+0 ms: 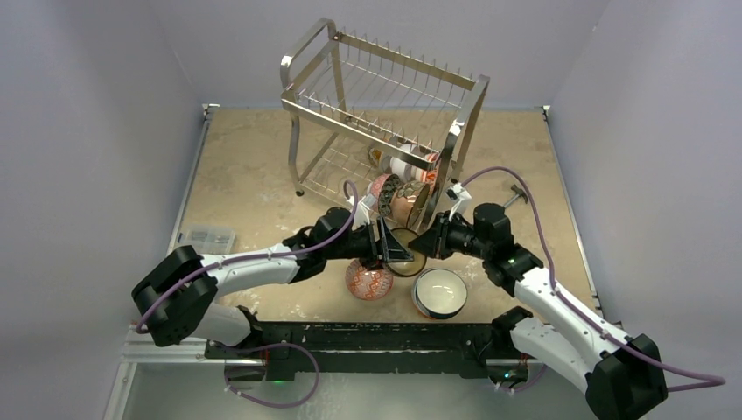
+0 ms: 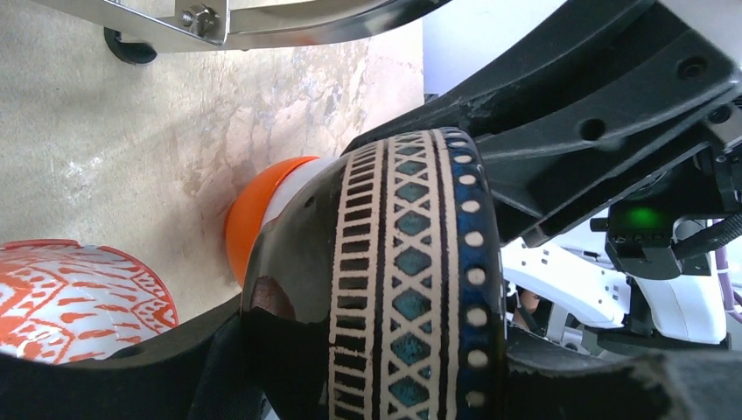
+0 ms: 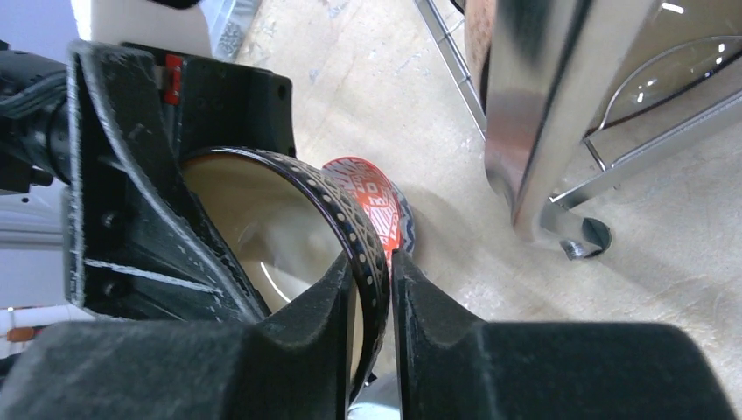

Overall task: Load the bowls into the dish rack
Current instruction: Place the bowl in the dish rack.

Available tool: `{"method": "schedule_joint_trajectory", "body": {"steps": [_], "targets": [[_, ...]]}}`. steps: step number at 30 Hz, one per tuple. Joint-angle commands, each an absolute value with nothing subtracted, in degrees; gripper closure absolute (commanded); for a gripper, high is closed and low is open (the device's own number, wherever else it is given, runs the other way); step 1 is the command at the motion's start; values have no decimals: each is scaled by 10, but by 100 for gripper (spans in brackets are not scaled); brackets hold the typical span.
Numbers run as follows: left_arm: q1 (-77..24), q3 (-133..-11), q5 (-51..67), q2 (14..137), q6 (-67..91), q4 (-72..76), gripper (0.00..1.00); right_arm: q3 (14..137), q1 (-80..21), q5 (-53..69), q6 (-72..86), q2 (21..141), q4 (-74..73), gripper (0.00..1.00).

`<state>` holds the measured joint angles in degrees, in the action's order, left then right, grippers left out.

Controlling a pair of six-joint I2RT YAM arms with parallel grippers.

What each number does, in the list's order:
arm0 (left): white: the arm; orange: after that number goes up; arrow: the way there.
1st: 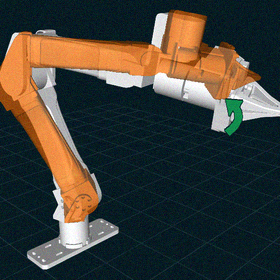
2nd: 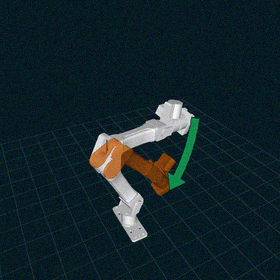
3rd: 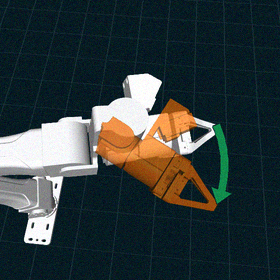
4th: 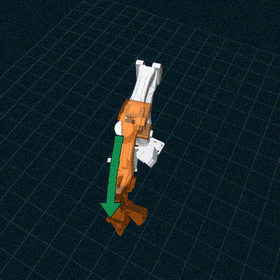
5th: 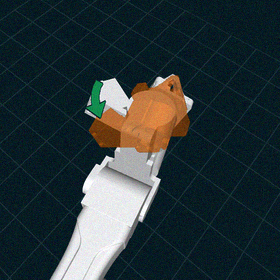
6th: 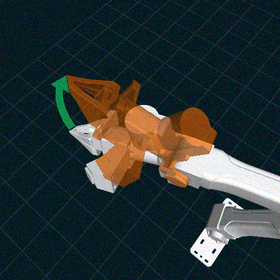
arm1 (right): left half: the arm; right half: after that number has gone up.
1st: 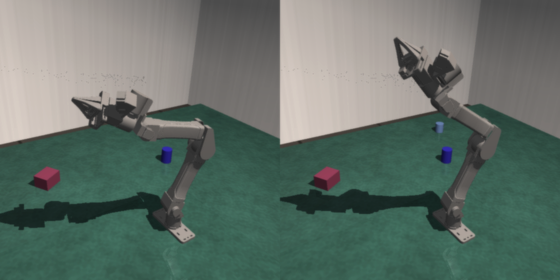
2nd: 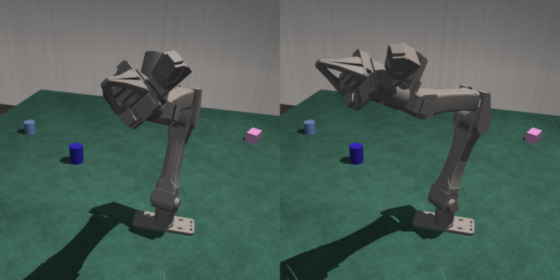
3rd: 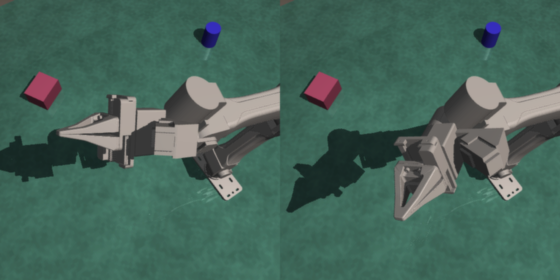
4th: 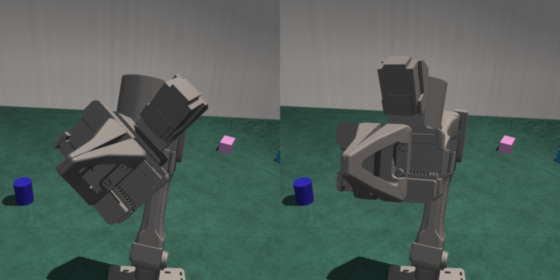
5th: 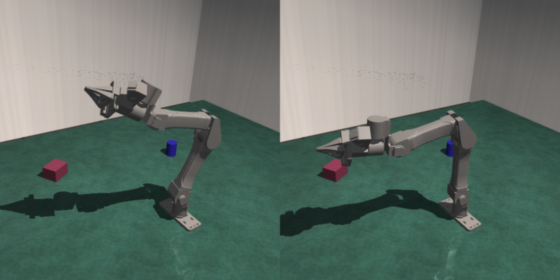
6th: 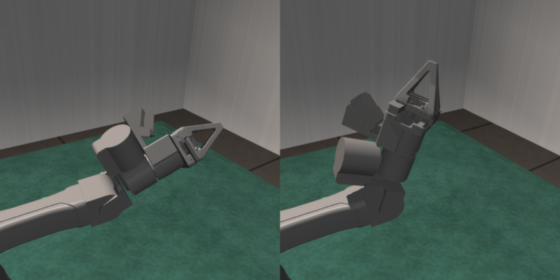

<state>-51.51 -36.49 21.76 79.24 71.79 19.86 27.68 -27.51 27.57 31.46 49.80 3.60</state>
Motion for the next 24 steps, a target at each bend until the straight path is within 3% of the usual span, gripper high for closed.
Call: {"method": "schedule_joint_trajectory", "body": {"steps": [1, 5, 10, 11, 13, 15, 19, 24], "targets": [[-516, -368, 251, 775, 712, 270, 75, 307, -274, 293, 340, 486, 77, 72], [-506, -369, 254, 767, 703, 254, 76, 308, -274, 297, 339, 480, 69, 61], [-488, -373, 259, 753, 686, 232, 79, 309, -274, 296, 337, 480, 64, 61], [-486, -375, 262, 749, 683, 232, 75, 308, -274, 295, 338, 481, 64, 65], [-486, -380, 266, 744, 674, 230, 61, 305, -274, 294, 339, 482, 67, 87], [-485, -386, 268, 735, 665, 221, 44, 304, -274, 293, 340, 482, 68, 100], [-486, -383, 266, 713, 662, 220, 23, 303, -274, 290, 341, 484, 71, 100], [-486, -367, 265, 700, 680, 225, 19, 303, -275, 285, 343, 486, 73, 100]]}}
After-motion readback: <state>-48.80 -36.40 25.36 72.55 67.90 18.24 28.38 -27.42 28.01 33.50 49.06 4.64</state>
